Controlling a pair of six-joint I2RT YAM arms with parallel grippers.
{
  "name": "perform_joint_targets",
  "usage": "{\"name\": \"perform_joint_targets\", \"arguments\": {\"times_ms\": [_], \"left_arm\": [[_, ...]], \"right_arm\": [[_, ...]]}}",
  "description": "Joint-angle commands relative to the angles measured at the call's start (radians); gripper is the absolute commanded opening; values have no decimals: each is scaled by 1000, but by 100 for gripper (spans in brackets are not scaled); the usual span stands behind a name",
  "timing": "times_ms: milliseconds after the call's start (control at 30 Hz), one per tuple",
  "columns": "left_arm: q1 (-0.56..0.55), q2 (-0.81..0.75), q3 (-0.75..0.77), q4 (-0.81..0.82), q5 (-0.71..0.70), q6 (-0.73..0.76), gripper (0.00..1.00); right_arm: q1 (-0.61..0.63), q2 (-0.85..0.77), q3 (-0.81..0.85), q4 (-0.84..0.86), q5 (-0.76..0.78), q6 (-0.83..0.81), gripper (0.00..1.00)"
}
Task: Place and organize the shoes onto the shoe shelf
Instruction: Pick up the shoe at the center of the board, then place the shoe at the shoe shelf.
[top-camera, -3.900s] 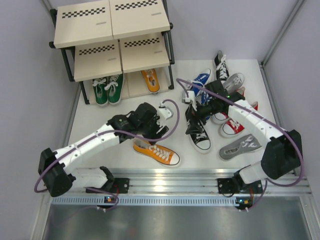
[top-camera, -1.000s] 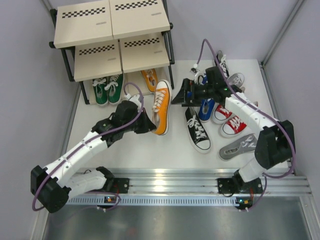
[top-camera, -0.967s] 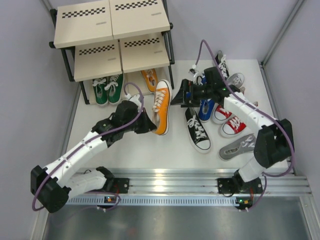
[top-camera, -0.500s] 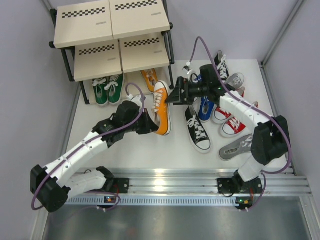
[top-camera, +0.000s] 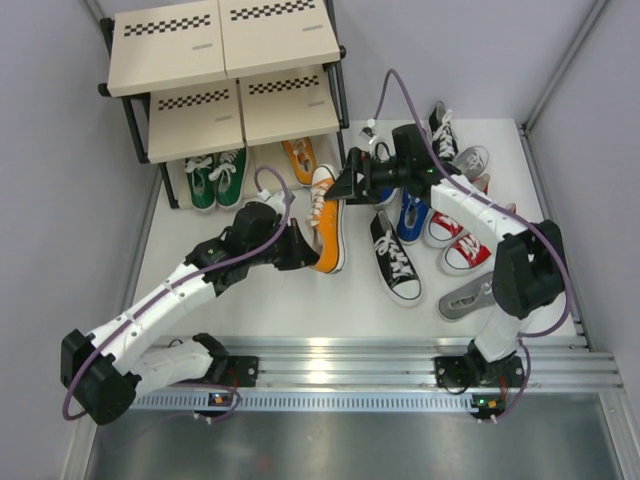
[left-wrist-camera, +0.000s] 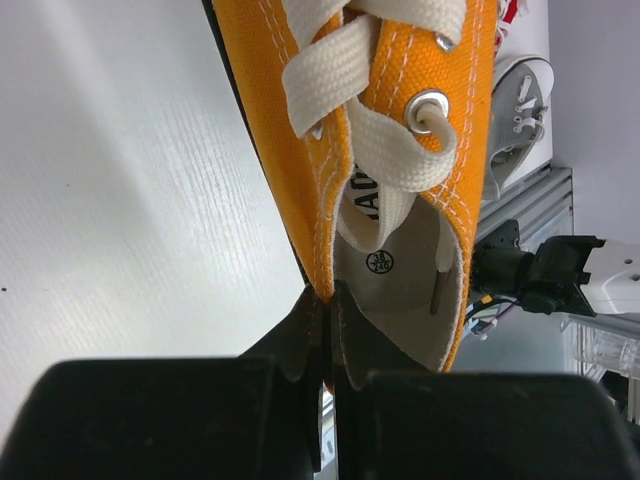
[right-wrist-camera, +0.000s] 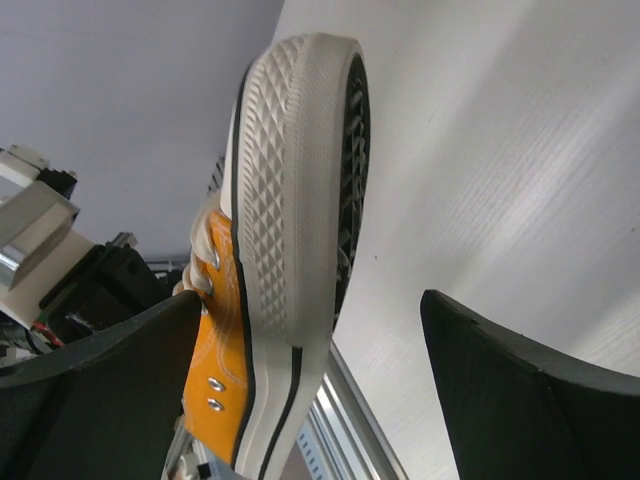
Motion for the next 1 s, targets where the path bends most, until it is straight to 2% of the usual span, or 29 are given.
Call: {"name": "perform_joint_targets", "arguments": {"times_ms": [0,100,200,233,300,333,433,500,533,567,600,667,733,800,967], "left_arm": [[-6,-11,37,171,39,13,0],[-11,2,45,171,46,18,0],[-13,11,54,171,48,21,0],[-13,15,60,171,46,21,0],[-13,21,65,176,54,19,0],[-13,21,66,179,52,19,0],[-13,15,68,190,45,7,0],[-13,5,59,200,20,-13,0],[-13,-14,52,202,5,-22,3],[-13,-23,46,205,-9,-34,7],[-13,-35,33,219,-36,-59,22],[-13,-80,16,226,-72,-85,39],[-13,-132,-20,252,-118,-122,55],[-13,-166,-58,271,-158,-148,61],[-13,-221,-99,299,-185,-168,64]], "right_arm": [[31,9,72,52,9,26,91],[36,28,78,55,14,36,87],[42,37,75,63,11,40,72],[44,41,70,72,9,42,62],[45,43,64,84,-6,48,51],[44,46,60,97,-12,49,40],[42,40,49,124,-50,63,20],[36,32,34,182,-98,88,14],[33,22,14,207,-118,98,1],[27,17,1,283,-151,114,0],[16,11,-12,322,-165,152,0],[4,-1,-66,429,-216,215,0],[-15,-15,-130,618,-230,337,0],[-27,-23,-173,818,-244,466,0],[-35,-24,-229,971,-232,597,0]]}}
